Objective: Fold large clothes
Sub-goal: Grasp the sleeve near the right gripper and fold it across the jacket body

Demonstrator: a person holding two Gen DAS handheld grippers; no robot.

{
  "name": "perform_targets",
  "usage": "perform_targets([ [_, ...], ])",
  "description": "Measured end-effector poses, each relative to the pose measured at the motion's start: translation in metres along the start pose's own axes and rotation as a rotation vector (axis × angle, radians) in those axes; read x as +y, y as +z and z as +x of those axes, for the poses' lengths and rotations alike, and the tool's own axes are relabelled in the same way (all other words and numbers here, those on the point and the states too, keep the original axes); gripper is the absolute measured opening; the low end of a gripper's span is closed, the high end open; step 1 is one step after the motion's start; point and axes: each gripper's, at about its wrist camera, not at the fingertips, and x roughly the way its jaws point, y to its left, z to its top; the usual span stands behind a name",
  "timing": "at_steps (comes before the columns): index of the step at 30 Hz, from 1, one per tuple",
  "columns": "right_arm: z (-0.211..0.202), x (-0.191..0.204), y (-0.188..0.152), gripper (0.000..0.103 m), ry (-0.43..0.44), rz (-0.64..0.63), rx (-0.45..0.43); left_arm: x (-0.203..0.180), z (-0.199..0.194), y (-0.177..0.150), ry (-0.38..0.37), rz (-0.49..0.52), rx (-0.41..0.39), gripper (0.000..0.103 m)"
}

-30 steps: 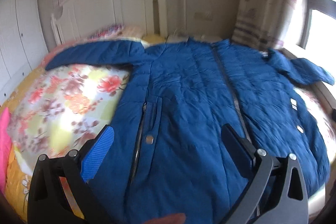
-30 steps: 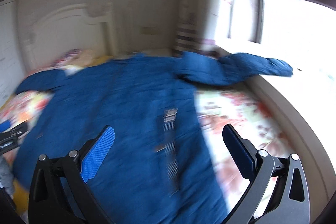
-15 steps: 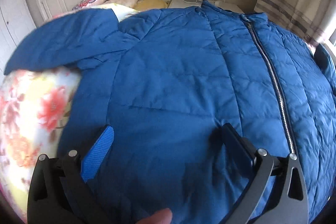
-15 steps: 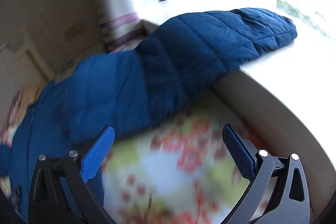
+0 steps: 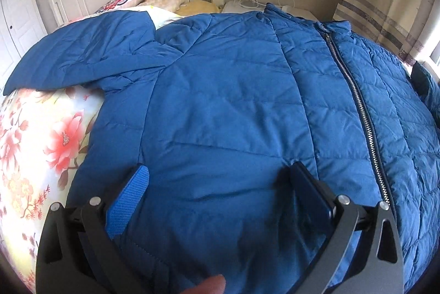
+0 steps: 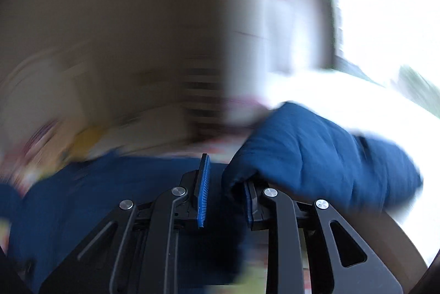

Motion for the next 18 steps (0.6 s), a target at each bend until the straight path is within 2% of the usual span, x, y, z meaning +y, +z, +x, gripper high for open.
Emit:
perform_targets([
  [1,-0.001,0.041,-0.001,0.025,0.093,-0.128,0.008,0.000,0.000,0.000,0.001,0.000,-0.001,0.101],
  [3,0.004,0.105,-0.018,0.026,0.228,-0.346,0.091,0.000,0.000,0.000,-0.001,-0.001,-0.001,0.101],
  [4,0.011,0.138,-0.036,0.036,0.316,-0.443,0.177,0.000,0.000,-0.001,-0.002,-0.002,-0.001,0.101],
  [5,0.021,0.162,-0.057,0.039,0.398,-0.503,0.283,0.000,0.000,0.000,-0.004,-0.004,-0.001,0.101],
  [7,0.037,0.186,-0.093,0.050,0.431,-0.575,0.426,0.000,0.000,0.000,-0.003,-0.003,0.000,0.101],
  [8,0.036,0.191,-0.107,0.053,0.396,-0.611,0.393,-0.001,0.001,0.000,0.000,-0.002,0.000,0.101],
  [9,0.031,0.191,-0.107,0.057,0.390,-0.614,0.379,-0.001,0.000,0.000,0.004,0.000,-0.001,0.101],
  [11,0.025,0.176,-0.097,0.059,0.444,-0.540,0.401,-0.001,0.000,0.000,0.008,0.002,0.000,0.101],
  [12,0.024,0.158,-0.089,0.059,0.466,-0.462,0.409,-0.001,0.001,0.000,0.010,0.002,0.002,0.101],
  [14,0.025,0.121,-0.076,0.060,0.459,-0.308,0.449,-0.002,0.001,0.002,0.020,-0.002,0.009,0.101],
  [16,0.023,0.090,-0.071,0.061,0.488,-0.154,0.464,-0.004,0.002,0.003,0.034,-0.006,0.020,0.101],
  [18,0.018,0.045,-0.074,0.064,0.445,0.045,0.457,-0.006,0.002,0.006,0.046,-0.009,0.051,0.101],
])
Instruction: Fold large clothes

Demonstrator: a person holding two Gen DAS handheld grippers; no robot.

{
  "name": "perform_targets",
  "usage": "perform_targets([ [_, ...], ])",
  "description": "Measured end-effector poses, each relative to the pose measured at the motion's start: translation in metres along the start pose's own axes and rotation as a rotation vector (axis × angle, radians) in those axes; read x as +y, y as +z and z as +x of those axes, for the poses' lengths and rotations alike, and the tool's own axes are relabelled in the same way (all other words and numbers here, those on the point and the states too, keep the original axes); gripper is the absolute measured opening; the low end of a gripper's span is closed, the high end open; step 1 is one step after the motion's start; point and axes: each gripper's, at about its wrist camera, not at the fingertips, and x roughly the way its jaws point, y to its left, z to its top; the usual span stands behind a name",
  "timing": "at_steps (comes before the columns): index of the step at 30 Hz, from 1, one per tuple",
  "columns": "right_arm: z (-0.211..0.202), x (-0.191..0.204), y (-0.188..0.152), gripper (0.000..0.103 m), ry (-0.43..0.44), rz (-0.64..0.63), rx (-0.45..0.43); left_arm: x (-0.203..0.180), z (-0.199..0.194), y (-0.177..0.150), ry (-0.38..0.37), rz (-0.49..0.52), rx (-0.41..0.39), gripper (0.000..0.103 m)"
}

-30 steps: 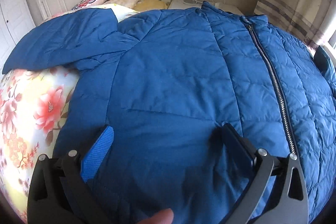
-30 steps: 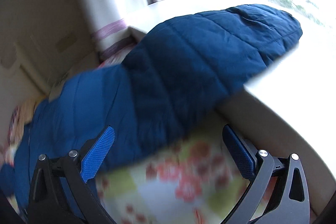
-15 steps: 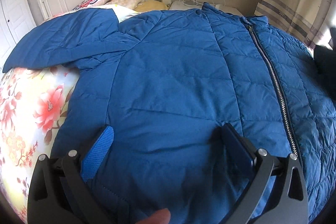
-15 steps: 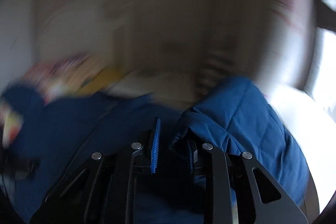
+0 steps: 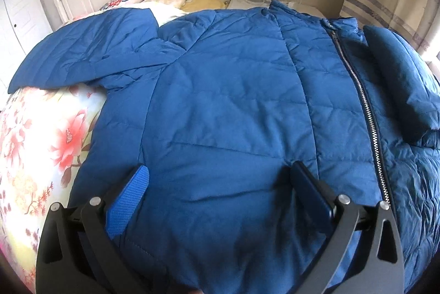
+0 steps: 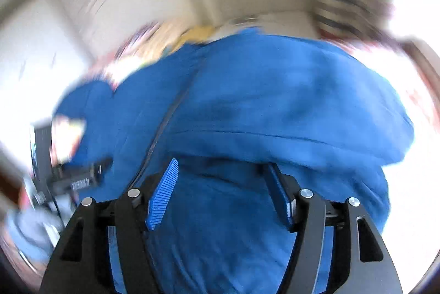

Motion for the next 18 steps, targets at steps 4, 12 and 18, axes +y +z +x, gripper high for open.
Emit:
perform_targets([
  [4,-0.039,-0.072,-0.028,0.064,-0.019,0.363,-0.177,-0.006,-0.017,0.009,0.047,-0.080,0.051,0.064],
  [12,-0.097,-0.128,-0.050,0.076,-0.146,0.571,-0.557,-0.211,-0.119,0.019,-0.173,0.555,-0.373,0.097],
  [18,-0.100,-0.167,-0.068,0.077,-0.145,0.686,-0.532,-0.329,-0.091,0.014,-0.228,0.821,-0.346,0.097],
])
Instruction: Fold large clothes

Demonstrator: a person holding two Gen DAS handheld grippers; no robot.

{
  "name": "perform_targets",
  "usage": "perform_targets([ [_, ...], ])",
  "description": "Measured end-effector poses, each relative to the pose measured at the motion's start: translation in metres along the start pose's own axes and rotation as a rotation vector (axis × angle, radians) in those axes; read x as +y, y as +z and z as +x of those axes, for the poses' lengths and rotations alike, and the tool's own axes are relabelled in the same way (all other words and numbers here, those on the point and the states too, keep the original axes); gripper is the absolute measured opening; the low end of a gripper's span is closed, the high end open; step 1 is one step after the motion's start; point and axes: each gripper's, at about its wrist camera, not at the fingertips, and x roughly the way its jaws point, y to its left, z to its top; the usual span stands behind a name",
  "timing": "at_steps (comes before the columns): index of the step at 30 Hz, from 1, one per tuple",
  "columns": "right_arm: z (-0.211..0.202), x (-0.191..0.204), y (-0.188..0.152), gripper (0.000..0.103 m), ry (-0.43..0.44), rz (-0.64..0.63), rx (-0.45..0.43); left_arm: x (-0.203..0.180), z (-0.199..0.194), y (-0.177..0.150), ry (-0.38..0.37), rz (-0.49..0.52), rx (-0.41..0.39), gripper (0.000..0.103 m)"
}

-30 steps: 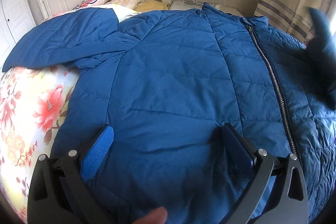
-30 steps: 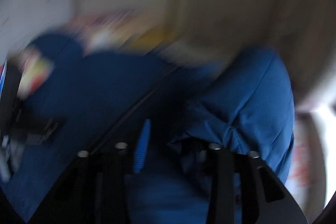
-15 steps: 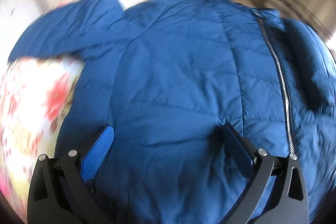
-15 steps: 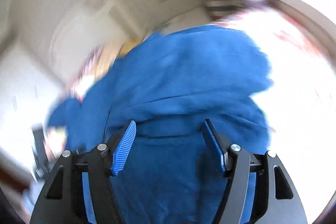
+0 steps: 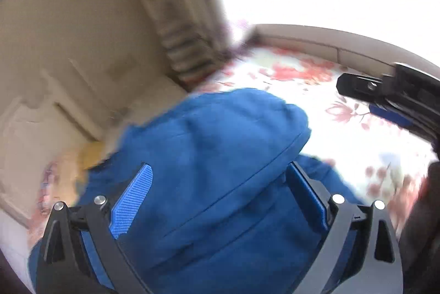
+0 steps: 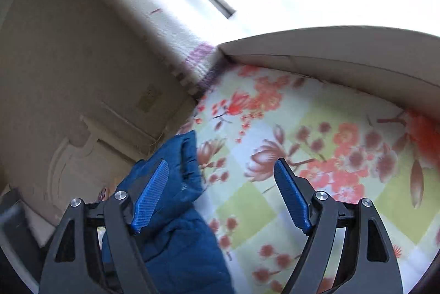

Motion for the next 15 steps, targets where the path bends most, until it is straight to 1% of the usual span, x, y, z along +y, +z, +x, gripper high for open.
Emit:
perform_targets([
  [1,-0.002,-0.005,0.002,0.077,-0.007,0.017,-0.009,-0.008,0.010,0.005,-0.016,0.018,0.013,0.097],
  [2,-0.007,-0.012,0.003,0.077,-0.013,0.037,-0.022,-0.018,0.023,0.010,-0.037,0.065,0.027,0.097],
  [3,-0.004,-0.014,0.000,0.077,-0.019,0.048,-0.031,-0.022,0.032,0.011,-0.030,0.092,0.033,0.091],
  [4,-0.002,-0.013,-0.001,0.077,-0.026,0.056,-0.038,-0.024,0.039,0.012,-0.010,0.094,0.033,0.075],
  [5,-0.001,-0.014,0.000,0.077,-0.033,0.064,-0.038,-0.025,0.037,0.011,-0.023,0.065,0.031,0.067],
  [6,0.000,-0.015,-0.001,0.077,-0.037,0.066,-0.033,-0.012,0.034,0.011,-0.057,-0.016,0.013,0.041],
  [7,0.001,-0.016,0.000,0.077,-0.040,0.069,-0.026,0.001,0.026,0.012,-0.084,-0.094,-0.019,0.029],
  [8,0.004,-0.016,0.001,0.077,-0.040,0.068,-0.022,0.029,0.005,0.008,-0.126,-0.255,-0.093,0.028],
  [9,0.005,-0.015,0.001,0.077,-0.039,0.063,-0.020,0.053,-0.013,0.000,-0.175,-0.396,-0.157,0.027],
  [10,0.005,-0.013,0.002,0.077,-0.036,0.055,-0.021,0.074,-0.025,-0.007,-0.219,-0.496,-0.205,0.027],
  [11,0.005,-0.012,0.004,0.077,-0.031,0.050,-0.022,0.100,-0.039,-0.021,-0.269,-0.614,-0.264,0.027],
  [12,0.004,-0.011,0.003,0.077,-0.027,0.046,-0.023,0.135,-0.053,-0.042,-0.295,-0.751,-0.321,0.027],
  [13,0.003,-0.010,0.002,0.077,-0.025,0.044,-0.022,0.166,-0.061,-0.062,-0.290,-0.856,-0.347,0.027],
  [14,0.004,-0.010,0.002,0.077,-0.023,0.044,-0.021,0.199,-0.066,-0.086,-0.270,-0.971,-0.353,0.027],
  [15,0.003,-0.010,0.001,0.077,-0.022,0.046,-0.020,0.222,-0.066,-0.103,-0.255,-1.052,-0.350,0.027],
])
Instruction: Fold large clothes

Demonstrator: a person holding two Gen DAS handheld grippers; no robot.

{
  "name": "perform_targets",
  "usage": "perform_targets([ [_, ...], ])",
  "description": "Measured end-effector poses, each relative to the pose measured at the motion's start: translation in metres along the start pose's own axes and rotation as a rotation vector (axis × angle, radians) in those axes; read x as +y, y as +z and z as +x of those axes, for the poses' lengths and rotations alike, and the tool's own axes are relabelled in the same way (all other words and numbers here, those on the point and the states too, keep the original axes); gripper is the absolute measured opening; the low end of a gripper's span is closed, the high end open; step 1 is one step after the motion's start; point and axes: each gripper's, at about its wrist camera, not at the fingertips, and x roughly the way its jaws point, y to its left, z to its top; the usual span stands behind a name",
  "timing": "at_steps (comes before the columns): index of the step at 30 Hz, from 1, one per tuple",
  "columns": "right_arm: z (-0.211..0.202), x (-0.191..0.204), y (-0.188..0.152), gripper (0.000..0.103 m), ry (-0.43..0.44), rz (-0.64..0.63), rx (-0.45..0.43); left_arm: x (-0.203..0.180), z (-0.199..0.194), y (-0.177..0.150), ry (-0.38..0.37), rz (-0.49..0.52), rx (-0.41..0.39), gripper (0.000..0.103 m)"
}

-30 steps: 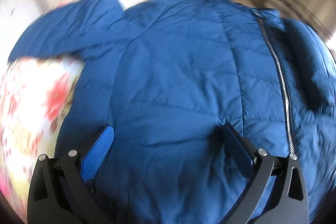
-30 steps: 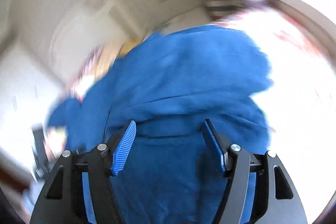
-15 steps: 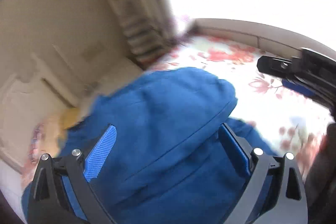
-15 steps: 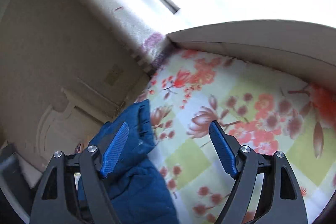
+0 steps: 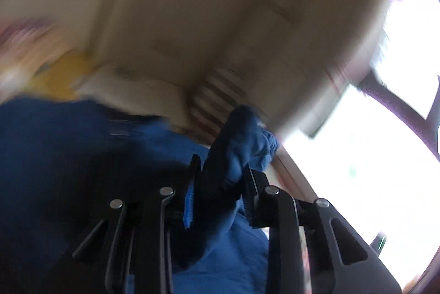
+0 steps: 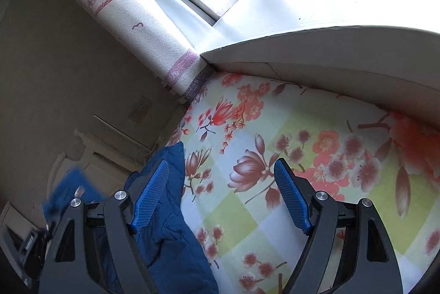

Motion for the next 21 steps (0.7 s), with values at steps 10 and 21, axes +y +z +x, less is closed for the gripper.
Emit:
perform_targets([
  [10,0.006,0.005,-0.004,0.077,-0.009,-0.031,0.023,0.207,-0.064,-0.011,0.212,-0.565,0.053,0.072],
  [21,0.004,0.006,-0.006,0.077,-0.010,-0.033,0.030,0.192,-0.007,0.001,0.069,-0.587,0.159,0.072],
])
